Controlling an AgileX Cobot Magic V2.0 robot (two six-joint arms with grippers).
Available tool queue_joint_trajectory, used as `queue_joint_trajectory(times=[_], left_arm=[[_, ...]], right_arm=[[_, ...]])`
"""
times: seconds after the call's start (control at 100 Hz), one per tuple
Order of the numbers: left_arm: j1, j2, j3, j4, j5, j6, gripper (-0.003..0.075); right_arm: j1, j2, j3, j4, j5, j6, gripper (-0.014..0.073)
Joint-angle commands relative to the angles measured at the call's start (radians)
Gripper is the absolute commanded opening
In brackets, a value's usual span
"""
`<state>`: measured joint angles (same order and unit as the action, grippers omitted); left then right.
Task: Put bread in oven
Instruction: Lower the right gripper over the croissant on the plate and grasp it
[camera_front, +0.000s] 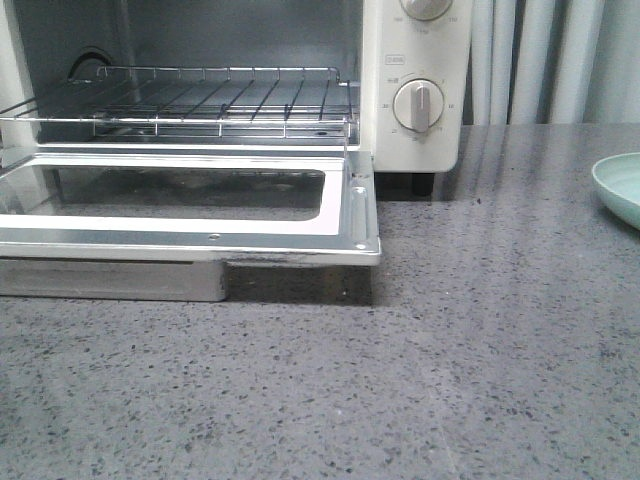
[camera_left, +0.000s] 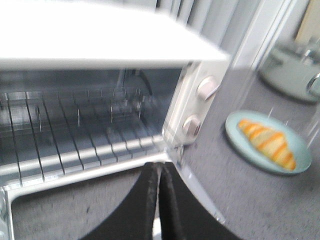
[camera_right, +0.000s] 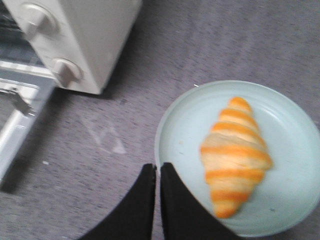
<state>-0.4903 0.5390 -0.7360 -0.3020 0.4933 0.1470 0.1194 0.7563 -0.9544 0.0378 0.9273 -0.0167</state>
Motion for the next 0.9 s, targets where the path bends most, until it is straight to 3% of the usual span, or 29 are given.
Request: queue_joint_trajectory(times=[0.0, 0.13, 0.2, 0.59, 0.89], left_arm=[[-0.004, -0.070, -0.027, 0.010, -0.072, -0.003, -0.0021], [-0.004, -0.138, -0.027, 0.053, -0.077, -0.003, -0.0021], [-0.004, -0.150, -0.027, 0.062, -0.077, -0.003, -0.0021], [-0.004, -0.149, -0.027, 0.062, -0.077, -0.003, -0.0021], [-0.004, -0.149, -0.027, 0.059, -0.078, -0.003, -0.0021]], right_arm=[[0.000, 0.026, -0.033, -0.073, -0.019, 0.010, 0.0135], [0.000, 0.099, -0.033, -0.186, 0.054, 0.079, 0.0399], [0.000, 0.152, -0.033, -0.247, 0.065, 0.115, 0.0461], [0.000, 0.446, -0.033, -0.293, 0.061, 0.139, 0.0389], [-0.011, 0.537, -0.033, -0.317, 0.057, 0.146, 0.0389]])
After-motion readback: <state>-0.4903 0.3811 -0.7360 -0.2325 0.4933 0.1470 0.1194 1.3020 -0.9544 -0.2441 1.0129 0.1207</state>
